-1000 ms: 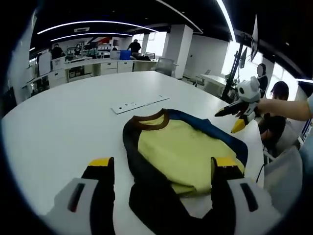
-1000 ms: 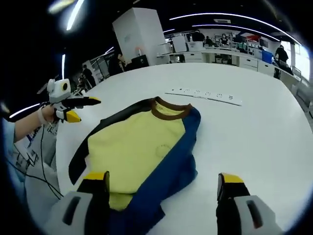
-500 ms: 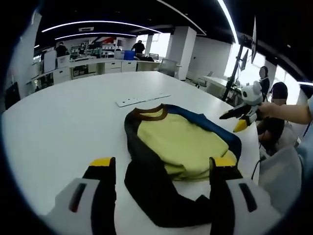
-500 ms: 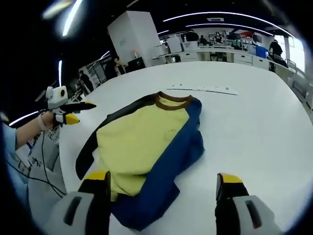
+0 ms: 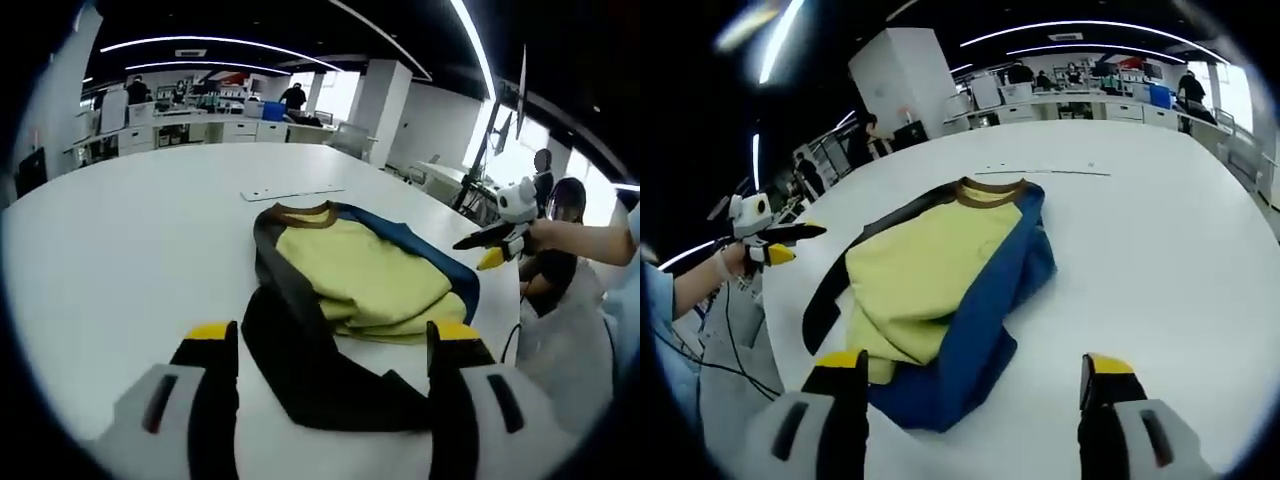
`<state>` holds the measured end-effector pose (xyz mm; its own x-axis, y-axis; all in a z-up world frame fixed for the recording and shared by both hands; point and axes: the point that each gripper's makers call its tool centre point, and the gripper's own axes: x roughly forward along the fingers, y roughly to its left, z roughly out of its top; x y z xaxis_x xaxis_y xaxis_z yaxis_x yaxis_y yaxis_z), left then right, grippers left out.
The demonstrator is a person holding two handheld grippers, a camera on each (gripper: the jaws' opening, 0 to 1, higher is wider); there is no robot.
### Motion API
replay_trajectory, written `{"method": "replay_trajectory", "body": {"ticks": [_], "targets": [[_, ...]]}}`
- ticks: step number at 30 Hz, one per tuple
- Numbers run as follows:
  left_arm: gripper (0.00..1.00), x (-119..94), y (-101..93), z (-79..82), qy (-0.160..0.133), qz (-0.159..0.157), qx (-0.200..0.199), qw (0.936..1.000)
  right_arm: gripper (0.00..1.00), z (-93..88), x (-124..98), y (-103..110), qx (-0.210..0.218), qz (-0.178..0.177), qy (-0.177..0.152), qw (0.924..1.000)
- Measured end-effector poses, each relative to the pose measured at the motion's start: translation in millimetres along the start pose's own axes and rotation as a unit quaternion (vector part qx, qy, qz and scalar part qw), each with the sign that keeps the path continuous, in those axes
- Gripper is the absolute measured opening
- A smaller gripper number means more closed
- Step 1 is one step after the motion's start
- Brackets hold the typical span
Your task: Fold the garment on the visible template until the final outline fits inside the template.
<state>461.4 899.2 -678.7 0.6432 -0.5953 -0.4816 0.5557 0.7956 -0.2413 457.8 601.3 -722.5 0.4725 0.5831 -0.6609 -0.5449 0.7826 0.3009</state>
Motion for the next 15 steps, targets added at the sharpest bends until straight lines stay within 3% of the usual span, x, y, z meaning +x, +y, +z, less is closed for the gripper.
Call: {"method": "replay_trajectory", "body": {"ticks": [9, 10, 15], "targets": [[0.74, -3, -4.4, -0.3, -0.002, -0.002, 0.0, 1.0, 0.86, -5.0, -5, 6, 0.005, -0.004, -0.003, 1.0], [0.74, -3, -4.8, -0.3, -0.002, -0.002, -0.001, 1.0, 0.85, -4.9, -5, 6, 0.023, -0.007, -0.007, 0.9997], [0.74, -4, -6.3, -2.4, -0.006, -0.003, -0.007, 1.0, 0.69, -8.9, -9, 11, 0.075, -0.012, -0.024, 0.9968]]}}
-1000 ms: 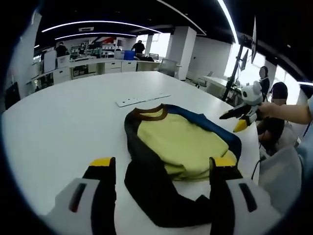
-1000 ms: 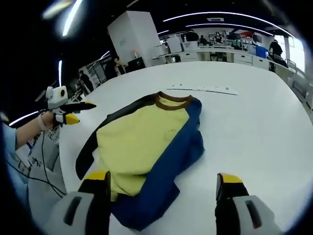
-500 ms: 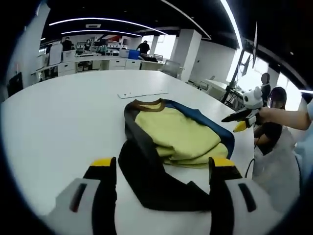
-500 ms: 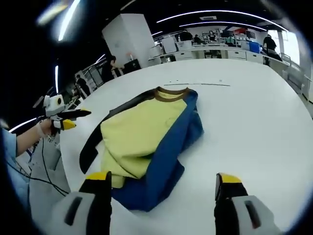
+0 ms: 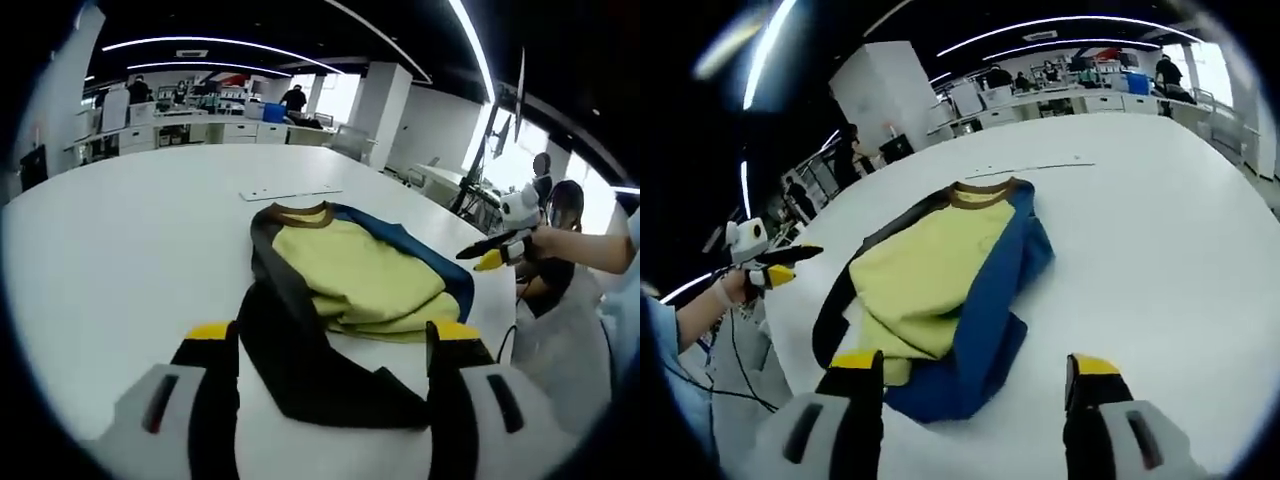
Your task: Fold the garment on the visible template until the final outline fits inside the template.
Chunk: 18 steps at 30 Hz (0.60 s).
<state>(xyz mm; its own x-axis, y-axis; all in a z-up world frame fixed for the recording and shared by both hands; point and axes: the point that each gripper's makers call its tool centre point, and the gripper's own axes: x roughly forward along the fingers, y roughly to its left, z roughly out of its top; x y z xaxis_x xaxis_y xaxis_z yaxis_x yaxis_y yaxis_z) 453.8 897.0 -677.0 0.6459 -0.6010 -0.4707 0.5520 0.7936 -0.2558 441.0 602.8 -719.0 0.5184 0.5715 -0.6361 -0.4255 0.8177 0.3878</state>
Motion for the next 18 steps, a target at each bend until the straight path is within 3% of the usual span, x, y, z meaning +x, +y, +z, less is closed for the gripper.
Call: {"method": "replay_trajectory", "body": {"ticks": [3, 6, 10, 13, 18], "targets": [[0.74, -1, -0.8, -2.5, 0.0, 0.0, -0.001, 1.0, 0.73, -10.3, 1, 6, 0.014, 0.009, 0.006, 0.9998], [0.74, -2, -1.8, -4.9, 0.0, 0.0, -0.004, 1.0, 0.68, -24.1, 2, 7, -0.002, 0.005, 0.023, 0.9997], [0.74, -5, -2.0, -6.6, -0.005, -0.001, -0.012, 0.9999, 0.66, -36.6, 1, 12, 0.014, 0.018, 0.035, 0.9991], [0.74, -6, -2.6, -8.4, -0.006, 0.0, -0.015, 0.9999, 0.55, -43.0, 0, 16, 0.027, 0.022, 0.038, 0.9987], [0.74, -8, -2.4, -10.9, -0.007, 0.001, -0.018, 0.9998, 0.3, -47.5, 1, 28, 0.085, 0.042, 0.04, 0.9947]]}}
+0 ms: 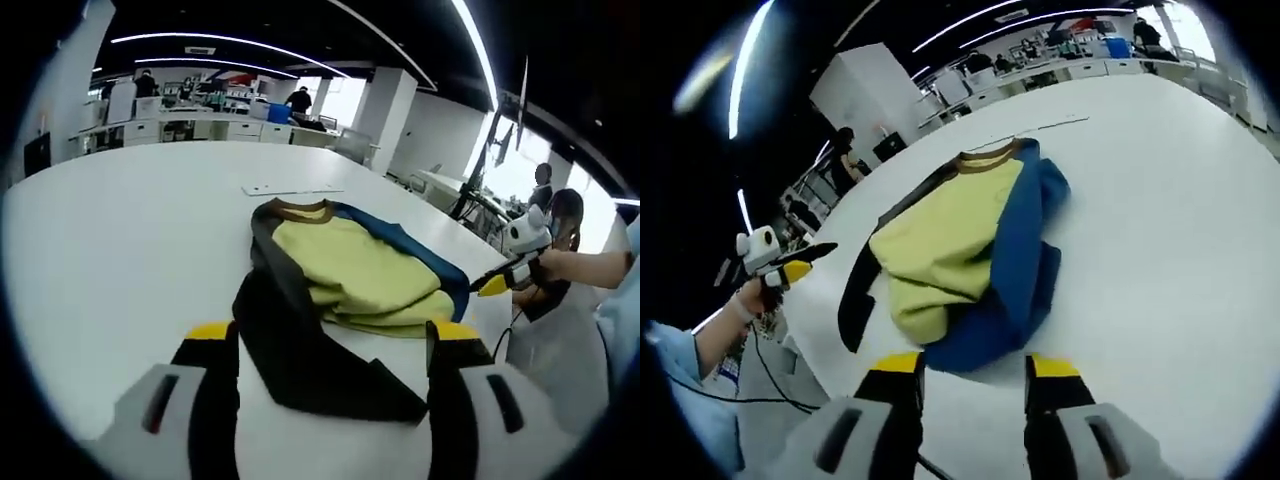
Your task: Fold the garment on the visible template until the final outline fits inside the template.
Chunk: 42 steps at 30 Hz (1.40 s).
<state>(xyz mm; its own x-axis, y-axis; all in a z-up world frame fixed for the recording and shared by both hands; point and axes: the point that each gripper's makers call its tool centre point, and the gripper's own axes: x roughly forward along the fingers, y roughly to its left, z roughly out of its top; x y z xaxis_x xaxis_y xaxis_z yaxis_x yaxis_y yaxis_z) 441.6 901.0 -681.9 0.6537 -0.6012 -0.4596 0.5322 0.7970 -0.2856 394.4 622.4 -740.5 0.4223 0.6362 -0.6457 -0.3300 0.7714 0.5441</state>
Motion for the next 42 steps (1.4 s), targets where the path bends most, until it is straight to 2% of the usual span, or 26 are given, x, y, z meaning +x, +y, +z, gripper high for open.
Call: {"method": "replay_trajectory", "body": {"ticks": [3, 7, 16, 21, 24, 29, 33, 37, 42], "targets": [[0.74, -1, -0.1, -0.9, 0.0, 0.0, -0.002, 1.0, 0.21, -1.7, 4, -2, 0.008, -0.006, 0.001, 1.0], [0.74, -2, 0.1, -2.8, -0.001, 0.0, -0.005, 1.0, 0.17, -1.8, 9, -5, 0.043, -0.013, -0.005, 0.999], [0.73, -4, 0.1, -6.0, 0.002, 0.002, -0.006, 1.0, 0.01, 1.2, 13, -27, 0.053, -0.056, -0.014, 0.9969], [0.72, -6, -1.2, -5.6, 0.002, 0.001, -0.004, 1.0, 0.0, 4.6, 5, -28, 0.051, -0.055, -0.019, 0.997], [0.72, -7, -4.3, -5.3, 0.001, -0.001, 0.0, 1.0, 0.0, 10.2, -7, -25, 0.027, -0.054, -0.013, 0.9981], [0.71, -5, -7.1, -4.9, 0.001, -0.003, 0.004, 1.0, 0.0, 30.8, -34, -29, -0.03, -0.053, -0.003, 0.9981], [0.71, -5, -10.2, -4.8, -0.002, -0.006, 0.004, 1.0, 0.0, 43.2, -53, -32, -0.048, -0.052, 0.009, 0.9975], [0.71, -5, -12.1, -5.7, -0.003, -0.006, 0.003, 1.0, 0.0, 53.0, -69, -37, -0.084, -0.06, 0.031, 0.9942], [0.7, -5, -10.3, -6.1, -0.004, -0.003, 0.0, 1.0, 0.0, 70.2, -84, -51, -0.107, -0.074, 0.053, 0.9901]]}}
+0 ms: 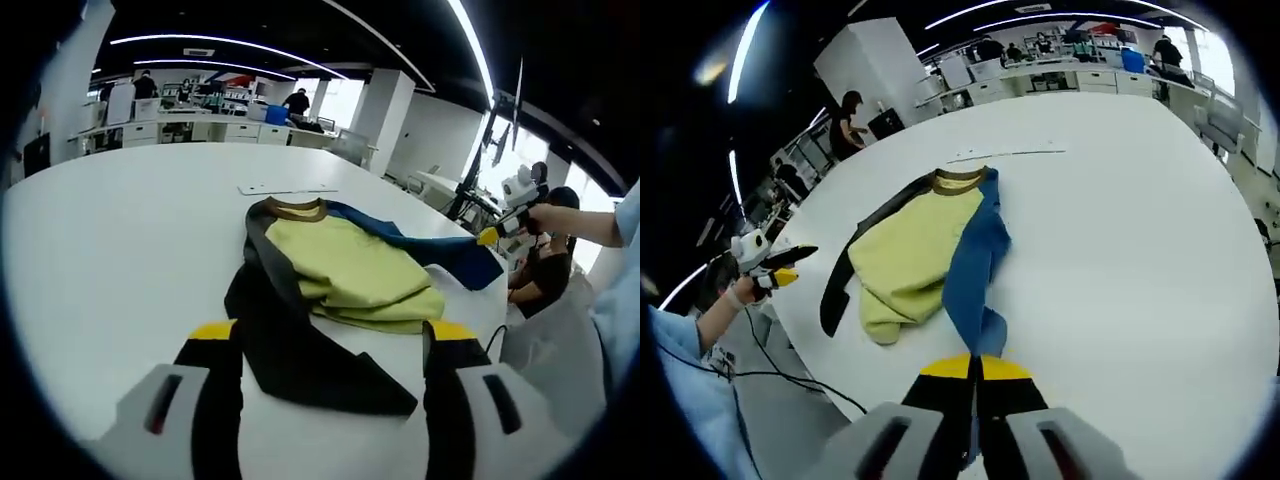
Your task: Fold the garment on the visible template until the final outline fits inside the template.
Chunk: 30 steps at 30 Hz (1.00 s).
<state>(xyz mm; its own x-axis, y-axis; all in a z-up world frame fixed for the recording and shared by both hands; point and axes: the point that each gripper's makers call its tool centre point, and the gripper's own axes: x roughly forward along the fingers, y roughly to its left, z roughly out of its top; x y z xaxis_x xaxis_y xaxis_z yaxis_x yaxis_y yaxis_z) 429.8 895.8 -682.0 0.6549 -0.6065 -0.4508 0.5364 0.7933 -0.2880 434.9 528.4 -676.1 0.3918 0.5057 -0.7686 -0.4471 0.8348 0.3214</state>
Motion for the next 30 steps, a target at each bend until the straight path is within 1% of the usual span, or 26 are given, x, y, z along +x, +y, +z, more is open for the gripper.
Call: {"method": "replay_trajectory", "body": {"ticks": [4, 6, 7, 10, 12, 15, 19, 20, 21, 25, 28, 30], "targets": [[0.7, 3, 3.2, -0.1, -0.001, 0.005, -0.005, 1.0, 0.0, 8.8, -4, -23, -0.004, -0.011, 0.026, 0.9996], [0.7, 5, 4.7, -0.8, -0.002, 0.007, -0.01, 0.9999, 0.0, 13.0, -5, -42, -0.013, -0.026, 0.042, 0.9987], [0.7, 5, 4.8, -0.9, -0.002, 0.007, -0.012, 0.9999, 0.0, 14.1, -5, -47, -0.014, -0.028, 0.045, 0.9985], [0.7, 7, 5.6, -2.0, -0.002, 0.01, -0.015, 0.9998, 0.0, 18.9, -3, -74, -0.009, -0.047, 0.06, 0.997], [0.7, 9, 6.3, -2.9, -0.001, 0.01, -0.019, 0.9998, 0.0, 21.7, 1, -97, -0.001, -0.063, 0.072, 0.9954], [0.7, 11, 8.3, -3.8, 0.002, 0.013, -0.022, 0.9997, 0.0, 29.3, 5, -117, 0.003, -0.076, 0.08, 0.9939], [0.7, 14, 12.2, -1.8, 0.007, 0.017, -0.023, 0.9996, 0.0, 37.5, 13, -145, -0.015, -0.101, 0.107, 0.989], [0.7, 15, 13.7, -0.3, 0.006, 0.019, -0.024, 0.9995, 0.0, 38.9, 13, -147, -0.016, -0.102, 0.107, 0.9888], [0.7, 15, 14.9, 0.5, 0.006, 0.02, -0.025, 0.9995, 0.0, 50.2, 19, -164, -0.02, -0.108, 0.109, 0.9879], [0.7, 20, 18.9, 0.6, 0.008, 0.025, -0.03, 0.9992, 0.0, 61.1, 26, -184, -0.025, -0.121, 0.121, 0.985], [0.7, 23, 20.4, -1.9, 0.01, 0.028, -0.036, 0.9989, 0.0, 63.8, 33, -205, -0.041, -0.144, 0.145, 0.9781], [0.7, 23, 20.2, -3.6, 0.012, 0.029, -0.038, 0.9988, 0.0, 69.9, 38, -223, -0.04, -0.15, 0.155, 0.9756]]}}
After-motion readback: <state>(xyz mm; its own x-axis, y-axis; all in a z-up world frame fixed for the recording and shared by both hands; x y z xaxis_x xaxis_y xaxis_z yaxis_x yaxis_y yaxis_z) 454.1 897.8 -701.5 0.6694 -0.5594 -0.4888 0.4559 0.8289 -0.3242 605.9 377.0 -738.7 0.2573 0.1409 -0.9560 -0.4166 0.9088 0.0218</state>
